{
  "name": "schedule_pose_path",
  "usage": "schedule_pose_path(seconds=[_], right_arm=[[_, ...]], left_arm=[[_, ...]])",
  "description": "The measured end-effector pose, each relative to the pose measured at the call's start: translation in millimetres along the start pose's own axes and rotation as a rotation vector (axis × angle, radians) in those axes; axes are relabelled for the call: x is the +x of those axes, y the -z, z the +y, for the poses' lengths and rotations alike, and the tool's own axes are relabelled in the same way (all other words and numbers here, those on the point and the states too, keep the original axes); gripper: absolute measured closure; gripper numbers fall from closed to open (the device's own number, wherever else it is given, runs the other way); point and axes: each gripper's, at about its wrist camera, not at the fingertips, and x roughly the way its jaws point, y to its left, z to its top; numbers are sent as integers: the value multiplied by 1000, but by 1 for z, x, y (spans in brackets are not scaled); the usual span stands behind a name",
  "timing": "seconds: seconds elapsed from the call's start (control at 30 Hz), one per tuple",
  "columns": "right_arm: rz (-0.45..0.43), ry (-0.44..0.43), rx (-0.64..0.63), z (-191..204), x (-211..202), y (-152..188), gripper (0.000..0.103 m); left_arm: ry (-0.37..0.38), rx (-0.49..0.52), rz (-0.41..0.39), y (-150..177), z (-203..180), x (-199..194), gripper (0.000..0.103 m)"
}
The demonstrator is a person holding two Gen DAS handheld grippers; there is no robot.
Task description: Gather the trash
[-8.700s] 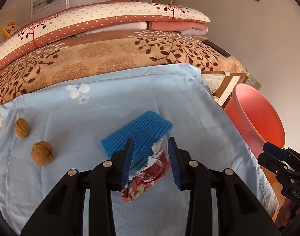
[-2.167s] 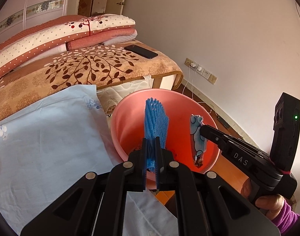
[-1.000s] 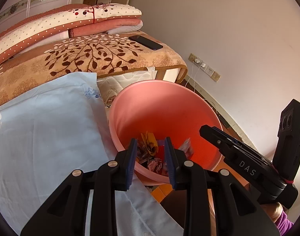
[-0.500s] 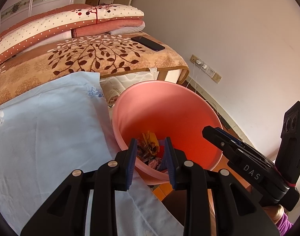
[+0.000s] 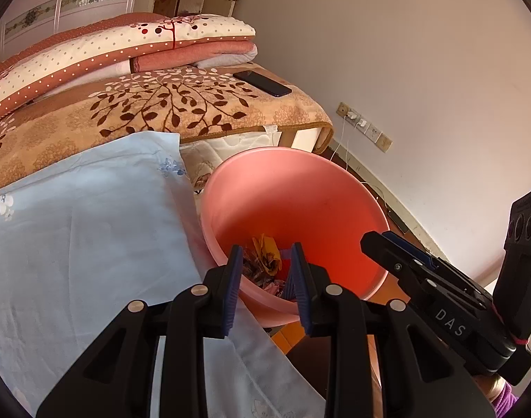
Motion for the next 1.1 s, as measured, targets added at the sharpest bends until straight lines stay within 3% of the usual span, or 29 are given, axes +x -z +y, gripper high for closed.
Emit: schedule_pose_path(seconds=[0.37,0.5,1.1], right_arm=[[-14,-4,-31,10,-16,4,68],[-28,-3,-44,15,-23,5,62],[-64,15,-106,33,-50,18,57]], left_arm=[[-5,-4,-35,5,-1,-15,74],[-9,-5,-47,7,-1,-21,74],[-33,13,-137,24,-5,-48,74]])
